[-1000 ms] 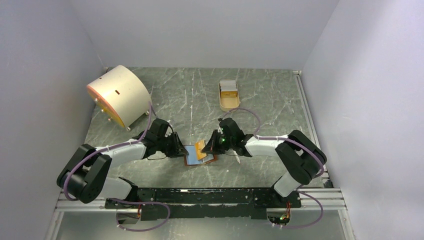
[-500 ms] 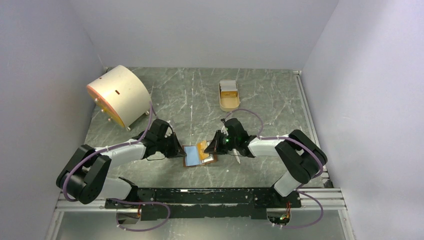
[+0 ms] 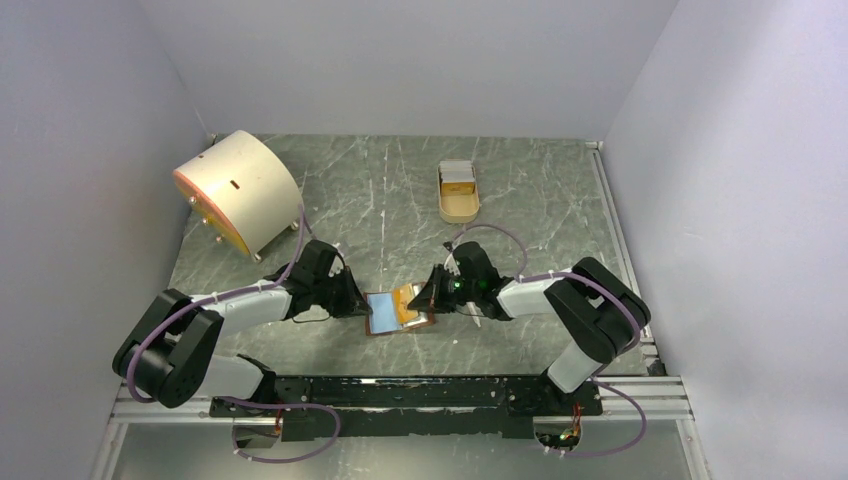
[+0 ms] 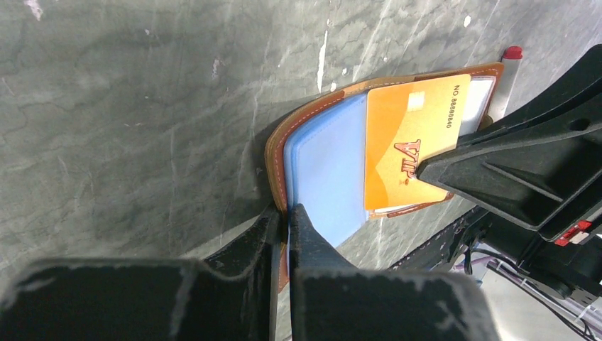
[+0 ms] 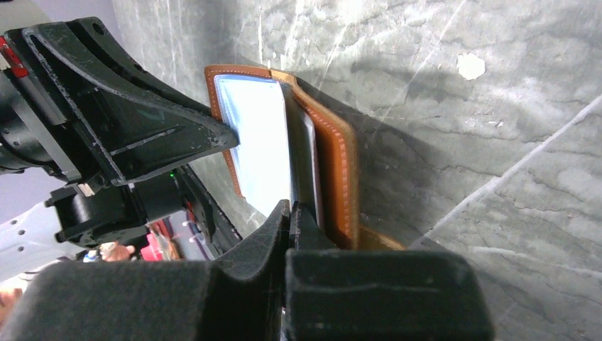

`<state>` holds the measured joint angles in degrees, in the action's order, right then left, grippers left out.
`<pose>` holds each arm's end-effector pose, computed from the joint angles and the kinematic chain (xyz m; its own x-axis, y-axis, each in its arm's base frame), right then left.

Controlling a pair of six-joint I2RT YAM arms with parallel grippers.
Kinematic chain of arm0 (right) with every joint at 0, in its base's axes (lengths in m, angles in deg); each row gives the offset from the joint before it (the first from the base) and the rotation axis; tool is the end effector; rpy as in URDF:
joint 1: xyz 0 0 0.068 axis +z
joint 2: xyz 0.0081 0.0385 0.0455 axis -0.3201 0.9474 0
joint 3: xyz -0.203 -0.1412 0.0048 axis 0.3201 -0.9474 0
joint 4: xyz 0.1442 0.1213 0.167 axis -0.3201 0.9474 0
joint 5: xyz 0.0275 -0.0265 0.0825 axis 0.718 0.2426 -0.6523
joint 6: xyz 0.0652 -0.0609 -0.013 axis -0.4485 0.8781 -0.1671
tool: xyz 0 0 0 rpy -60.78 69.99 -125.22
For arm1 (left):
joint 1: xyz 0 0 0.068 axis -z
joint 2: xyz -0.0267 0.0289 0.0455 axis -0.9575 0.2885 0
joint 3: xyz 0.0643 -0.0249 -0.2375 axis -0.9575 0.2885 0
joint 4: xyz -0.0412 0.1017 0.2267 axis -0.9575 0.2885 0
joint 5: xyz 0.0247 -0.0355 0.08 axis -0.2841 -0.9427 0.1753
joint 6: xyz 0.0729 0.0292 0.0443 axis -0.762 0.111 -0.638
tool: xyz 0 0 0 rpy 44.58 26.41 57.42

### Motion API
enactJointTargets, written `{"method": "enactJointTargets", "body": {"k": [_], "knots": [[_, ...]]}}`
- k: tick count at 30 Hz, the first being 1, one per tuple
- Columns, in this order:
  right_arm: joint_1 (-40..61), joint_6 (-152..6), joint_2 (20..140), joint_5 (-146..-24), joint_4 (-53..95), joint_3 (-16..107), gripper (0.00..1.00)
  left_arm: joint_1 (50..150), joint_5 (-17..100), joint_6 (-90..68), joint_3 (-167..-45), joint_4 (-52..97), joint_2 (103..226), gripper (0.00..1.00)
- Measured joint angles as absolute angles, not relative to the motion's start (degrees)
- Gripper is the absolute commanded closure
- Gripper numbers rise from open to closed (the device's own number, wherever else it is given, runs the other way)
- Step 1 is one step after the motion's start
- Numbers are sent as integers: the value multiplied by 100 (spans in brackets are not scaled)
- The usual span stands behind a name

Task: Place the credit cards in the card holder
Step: Place the card holder at the center of the board.

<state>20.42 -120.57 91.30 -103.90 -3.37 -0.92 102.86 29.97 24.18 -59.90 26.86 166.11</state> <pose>0.2123 0.2189 0.0761 -0.9641 0.1527 -0.2170 -0.0828 0.6037 0.7929 0.2055 -0.1480 0.0799 -0.9439 -0.2466 -0.2196 -0.0604 0.7828 -0.6193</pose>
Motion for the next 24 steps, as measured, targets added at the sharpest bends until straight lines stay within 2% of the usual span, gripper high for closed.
{"method": "enactJointTargets", "body": {"k": [11,24], "knots": [[2101,-12457,9314,-10550,-1006,-329,100,10273,2986,2425,-5948,2616,16611,91],[2186,-12536,9154,-10416,-820,-390,100,10268,2982,2438,-5937,2599,16611,91]]}}
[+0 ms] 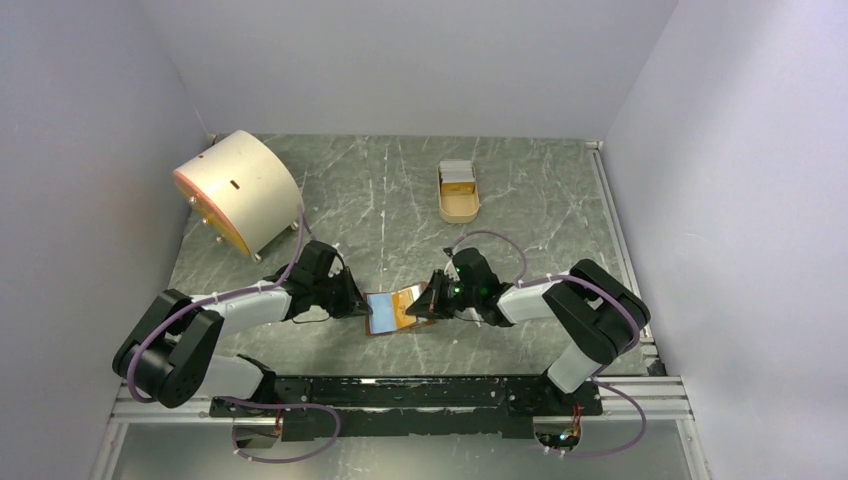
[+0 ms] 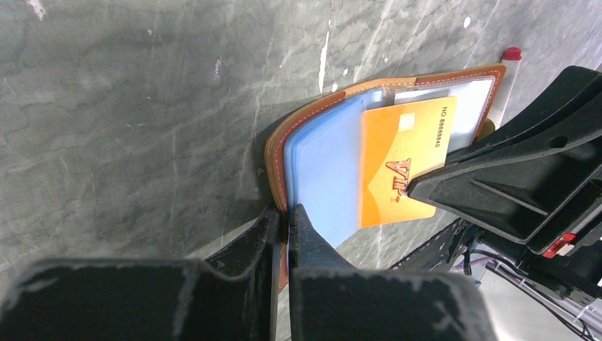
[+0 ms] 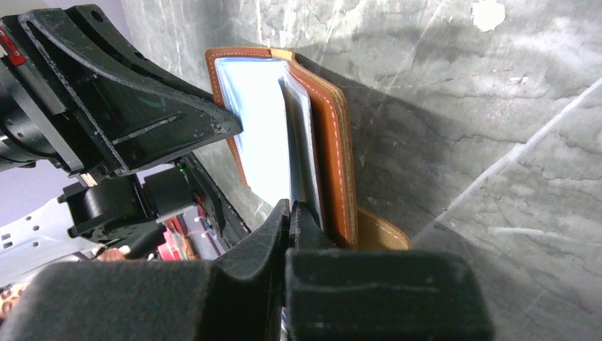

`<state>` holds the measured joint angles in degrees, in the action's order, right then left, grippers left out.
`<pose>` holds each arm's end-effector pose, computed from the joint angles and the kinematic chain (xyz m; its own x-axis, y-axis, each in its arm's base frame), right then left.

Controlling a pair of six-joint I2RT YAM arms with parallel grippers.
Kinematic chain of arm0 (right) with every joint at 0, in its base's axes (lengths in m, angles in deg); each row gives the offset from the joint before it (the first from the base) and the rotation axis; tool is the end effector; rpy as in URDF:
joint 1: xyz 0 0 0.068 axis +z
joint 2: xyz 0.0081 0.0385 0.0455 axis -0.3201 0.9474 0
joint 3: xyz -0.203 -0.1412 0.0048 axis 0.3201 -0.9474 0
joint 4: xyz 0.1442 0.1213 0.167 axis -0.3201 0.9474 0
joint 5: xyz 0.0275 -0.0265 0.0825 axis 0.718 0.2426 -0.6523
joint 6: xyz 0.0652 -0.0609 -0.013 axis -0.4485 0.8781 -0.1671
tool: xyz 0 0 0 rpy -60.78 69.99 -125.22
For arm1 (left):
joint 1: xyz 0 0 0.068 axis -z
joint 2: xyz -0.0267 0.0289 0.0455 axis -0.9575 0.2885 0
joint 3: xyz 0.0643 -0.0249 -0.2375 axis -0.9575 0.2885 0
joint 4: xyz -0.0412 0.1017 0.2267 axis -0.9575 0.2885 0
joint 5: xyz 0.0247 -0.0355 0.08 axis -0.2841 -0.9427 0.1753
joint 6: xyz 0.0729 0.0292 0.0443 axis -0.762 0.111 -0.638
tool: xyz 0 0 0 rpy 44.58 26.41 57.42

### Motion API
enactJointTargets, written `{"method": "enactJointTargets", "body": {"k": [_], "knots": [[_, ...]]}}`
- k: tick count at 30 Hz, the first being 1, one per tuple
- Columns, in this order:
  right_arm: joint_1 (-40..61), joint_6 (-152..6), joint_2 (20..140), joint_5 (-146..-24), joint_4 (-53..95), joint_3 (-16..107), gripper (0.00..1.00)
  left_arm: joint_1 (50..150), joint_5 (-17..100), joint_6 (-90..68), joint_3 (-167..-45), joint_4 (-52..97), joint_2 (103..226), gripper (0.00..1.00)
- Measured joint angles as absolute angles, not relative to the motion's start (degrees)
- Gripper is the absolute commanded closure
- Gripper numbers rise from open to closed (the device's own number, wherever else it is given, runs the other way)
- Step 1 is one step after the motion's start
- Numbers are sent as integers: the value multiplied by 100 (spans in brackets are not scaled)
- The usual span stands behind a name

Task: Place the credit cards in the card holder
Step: Place the card holder at the center of the board.

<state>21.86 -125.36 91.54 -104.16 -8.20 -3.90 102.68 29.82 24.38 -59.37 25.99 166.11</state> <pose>0.2012 0.2198 0.0706 -0.9700 0.1780 -0.1654 -0.0348 0.5719 0.8196 0.2053 -0.1472 0.0788 -0.9424 -0.2518 -0.2202 -0.0623 0.7789 -0.6241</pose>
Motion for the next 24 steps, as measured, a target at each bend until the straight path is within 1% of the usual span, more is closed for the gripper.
{"method": "enactJointTargets", "body": {"k": [9,13,14,17,24], "knots": [[2313,-12582,9150,-10362,-857,-433,100,10268,2979,2438,-5926,2575,16613,91],[2315,-12584,9178,-10362,-894,-431,89,10268,2977,2438,-5926,2573,16613,91],[2315,-12575,9189,-10355,-886,-420,89,10268,2977,2438,-5926,2573,16613,91],[2320,-12525,9202,-10276,-768,-374,99,10268,2968,2440,-5924,2564,16613,91],[2335,-12501,9246,-10217,-811,-300,100,10257,2933,2453,-5889,2507,16609,91]]}}
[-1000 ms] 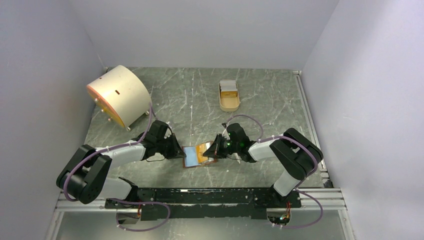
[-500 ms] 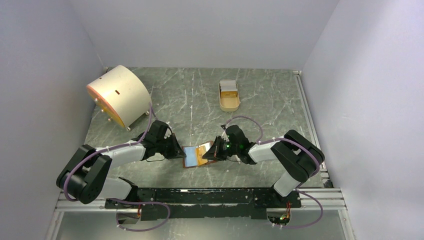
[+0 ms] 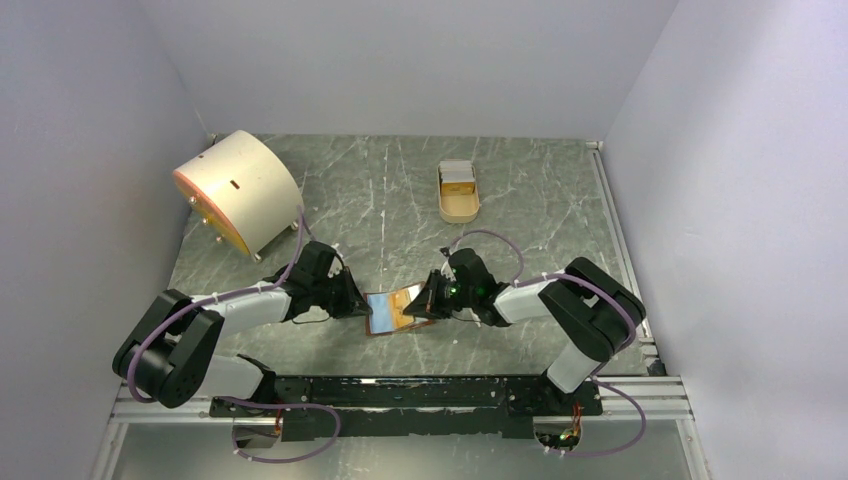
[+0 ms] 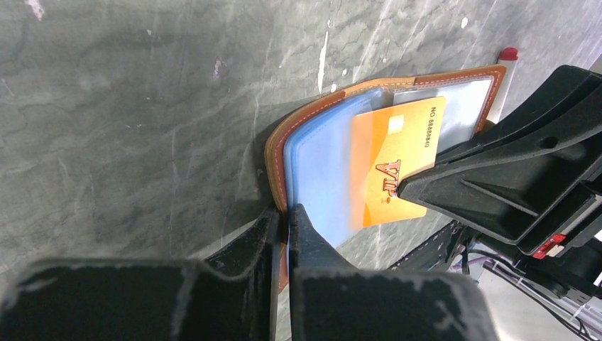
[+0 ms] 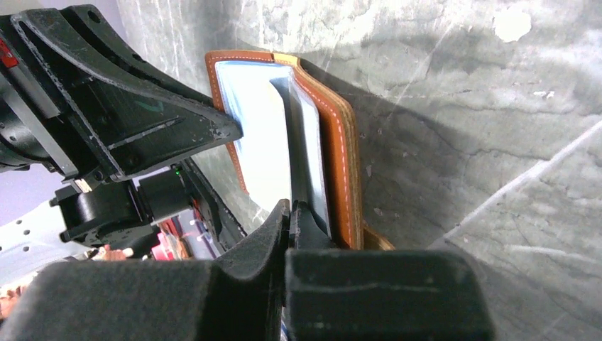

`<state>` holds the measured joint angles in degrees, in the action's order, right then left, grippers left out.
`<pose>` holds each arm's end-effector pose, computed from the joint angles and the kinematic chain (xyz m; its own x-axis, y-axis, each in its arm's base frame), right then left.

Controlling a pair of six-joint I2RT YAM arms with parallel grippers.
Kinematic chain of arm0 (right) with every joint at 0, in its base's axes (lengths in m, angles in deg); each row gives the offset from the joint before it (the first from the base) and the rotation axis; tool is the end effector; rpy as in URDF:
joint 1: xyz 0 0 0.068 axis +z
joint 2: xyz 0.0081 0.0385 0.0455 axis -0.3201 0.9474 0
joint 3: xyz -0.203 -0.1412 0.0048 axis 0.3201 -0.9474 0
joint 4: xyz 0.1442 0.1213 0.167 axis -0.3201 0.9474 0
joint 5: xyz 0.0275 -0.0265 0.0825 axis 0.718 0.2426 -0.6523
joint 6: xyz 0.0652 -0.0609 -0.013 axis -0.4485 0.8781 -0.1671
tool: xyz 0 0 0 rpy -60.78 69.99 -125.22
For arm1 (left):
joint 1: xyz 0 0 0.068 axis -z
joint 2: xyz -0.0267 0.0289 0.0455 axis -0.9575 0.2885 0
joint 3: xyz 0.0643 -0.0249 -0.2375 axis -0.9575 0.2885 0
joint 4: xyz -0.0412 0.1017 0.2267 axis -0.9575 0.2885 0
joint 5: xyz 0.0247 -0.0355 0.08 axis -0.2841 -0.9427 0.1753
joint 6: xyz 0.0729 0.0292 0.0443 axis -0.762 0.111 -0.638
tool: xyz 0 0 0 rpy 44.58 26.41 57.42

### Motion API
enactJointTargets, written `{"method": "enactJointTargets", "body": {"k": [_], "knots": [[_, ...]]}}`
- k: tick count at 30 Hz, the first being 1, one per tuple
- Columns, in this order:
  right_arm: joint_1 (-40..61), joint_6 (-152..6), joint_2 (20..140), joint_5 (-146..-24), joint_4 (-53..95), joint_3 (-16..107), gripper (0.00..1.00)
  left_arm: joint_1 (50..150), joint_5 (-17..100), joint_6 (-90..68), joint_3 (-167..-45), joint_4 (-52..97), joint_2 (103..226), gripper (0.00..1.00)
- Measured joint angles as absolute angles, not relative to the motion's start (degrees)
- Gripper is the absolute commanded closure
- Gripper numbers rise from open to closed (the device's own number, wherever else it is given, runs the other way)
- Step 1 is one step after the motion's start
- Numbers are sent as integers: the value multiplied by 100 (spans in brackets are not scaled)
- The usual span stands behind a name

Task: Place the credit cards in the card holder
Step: Place the card holder at the center of the board.

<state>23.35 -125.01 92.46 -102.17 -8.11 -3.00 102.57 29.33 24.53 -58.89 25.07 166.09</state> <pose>0.2005 0.2261 0.0694 -0.9673 0.1727 -0.1856 -0.0502 0.5871 0.8079 0.2048 -0.1471 0.0781 -0.9423 -0.2529 -0.2195 -0.0599 0.7722 -0.6325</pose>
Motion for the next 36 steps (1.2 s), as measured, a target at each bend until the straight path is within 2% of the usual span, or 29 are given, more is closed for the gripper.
{"method": "enactJointTargets", "body": {"k": [6,8,14,16,19,24,36], "knots": [[2339,-12621,9414,-10257,-1078,-300,99,10257,2920,2470,-5850,2450,16591,91],[2346,-12674,9456,-10274,-1157,-300,92,10255,2918,2488,-5824,2422,16576,91],[2383,-12527,9394,-10051,-617,-160,63,10257,2870,2534,-5795,2382,16569,87],[2420,-12394,9272,-9920,-219,23,59,10257,2853,2554,-5789,2382,16569,87],[2431,-12160,9152,-9667,338,292,58,10257,2800,2608,-5751,2337,16561,87],[2457,-11944,8953,-9356,806,364,66,10257,2658,2680,-5686,2293,16504,86],[2726,-11747,8957,-9236,994,469,70,10257,2503,2674,-5671,2330,16357,89]]}}
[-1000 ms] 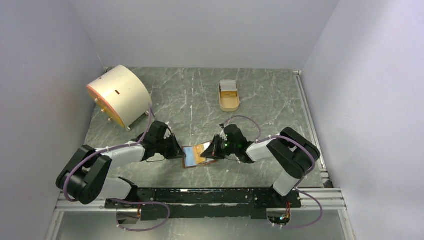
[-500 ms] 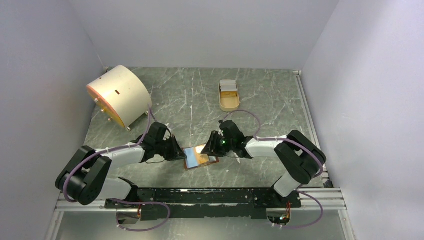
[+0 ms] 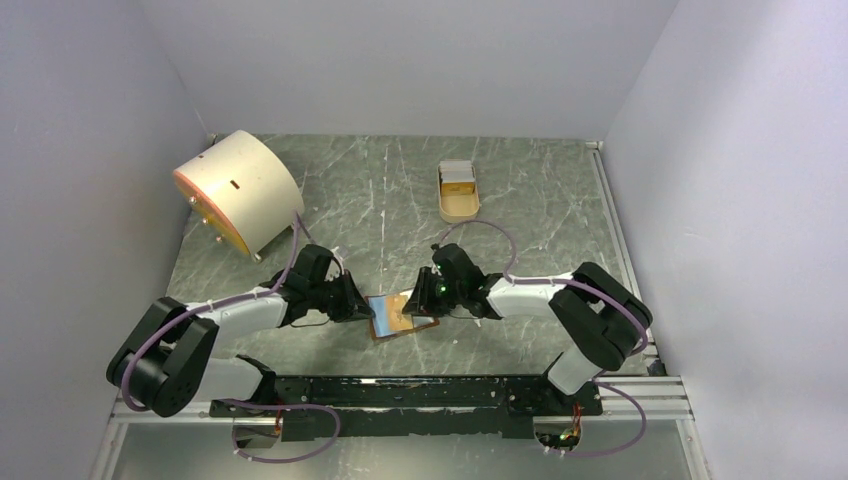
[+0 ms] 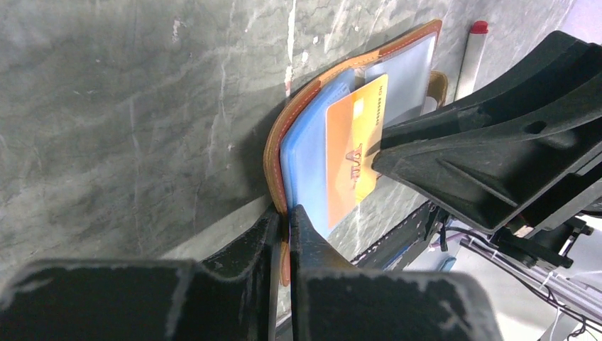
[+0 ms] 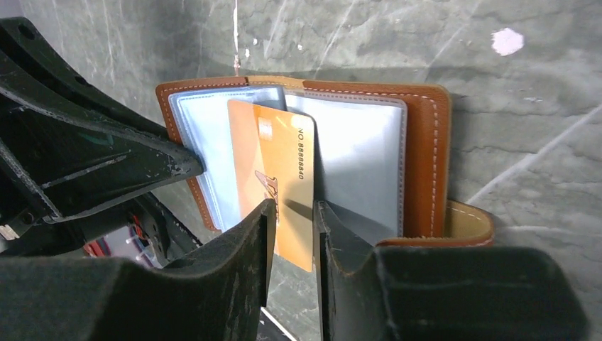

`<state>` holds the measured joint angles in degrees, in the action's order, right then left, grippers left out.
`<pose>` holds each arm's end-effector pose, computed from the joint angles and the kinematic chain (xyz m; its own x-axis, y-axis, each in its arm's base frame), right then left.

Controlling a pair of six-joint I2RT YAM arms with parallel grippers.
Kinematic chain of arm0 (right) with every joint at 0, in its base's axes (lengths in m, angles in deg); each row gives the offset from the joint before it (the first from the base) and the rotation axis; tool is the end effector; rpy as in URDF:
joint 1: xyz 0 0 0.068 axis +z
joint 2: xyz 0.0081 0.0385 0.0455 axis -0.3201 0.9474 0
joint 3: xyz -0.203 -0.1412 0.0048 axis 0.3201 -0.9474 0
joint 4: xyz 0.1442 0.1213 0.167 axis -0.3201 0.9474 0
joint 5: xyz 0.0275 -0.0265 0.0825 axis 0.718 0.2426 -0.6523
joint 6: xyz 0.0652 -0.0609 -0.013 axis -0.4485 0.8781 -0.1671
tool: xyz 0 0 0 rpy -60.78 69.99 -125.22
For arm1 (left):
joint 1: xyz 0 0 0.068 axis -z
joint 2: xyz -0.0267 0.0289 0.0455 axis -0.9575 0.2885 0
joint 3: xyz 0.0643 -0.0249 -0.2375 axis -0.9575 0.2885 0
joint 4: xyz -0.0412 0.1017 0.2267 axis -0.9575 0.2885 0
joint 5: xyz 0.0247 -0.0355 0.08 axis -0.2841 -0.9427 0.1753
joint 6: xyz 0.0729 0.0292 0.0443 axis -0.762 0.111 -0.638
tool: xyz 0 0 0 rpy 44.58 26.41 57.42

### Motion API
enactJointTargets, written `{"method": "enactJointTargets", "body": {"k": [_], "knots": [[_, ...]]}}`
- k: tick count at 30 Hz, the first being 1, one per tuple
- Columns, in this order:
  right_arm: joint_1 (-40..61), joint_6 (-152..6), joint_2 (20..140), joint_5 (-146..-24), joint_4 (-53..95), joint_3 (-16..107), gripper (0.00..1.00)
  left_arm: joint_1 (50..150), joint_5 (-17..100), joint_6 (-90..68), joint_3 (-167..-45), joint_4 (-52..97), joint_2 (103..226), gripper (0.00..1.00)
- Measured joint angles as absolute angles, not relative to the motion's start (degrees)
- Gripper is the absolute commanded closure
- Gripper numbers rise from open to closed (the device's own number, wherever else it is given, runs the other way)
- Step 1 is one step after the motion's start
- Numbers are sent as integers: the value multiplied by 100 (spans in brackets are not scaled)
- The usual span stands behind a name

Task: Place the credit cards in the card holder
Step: Place the card holder at the center of the board.

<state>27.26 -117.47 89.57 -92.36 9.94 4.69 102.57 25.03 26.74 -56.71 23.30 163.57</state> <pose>0.2015 0.2382 0.0829 -0.9507 0.1007 -0.2933 -0.1262 0.7382 0.6627 0.1965 -0.1488 0.0820 -0.9511 -0.2511 -0.1797 -0.0592 0.7195 -0.6920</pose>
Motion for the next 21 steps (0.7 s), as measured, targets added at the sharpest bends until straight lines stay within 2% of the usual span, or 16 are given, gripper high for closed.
{"method": "enactJointTargets", "body": {"k": [9,13,21], "knots": [[2840,-11723,9180,-9461,736,515,69,10257,2415,2678,-5671,2312,16318,86],[2866,-11620,9228,-9509,664,539,64,10257,2348,2678,-5671,2302,16318,91],[2881,-11489,9126,-9439,771,583,53,10257,2079,2682,-5671,2258,16318,91]]}}
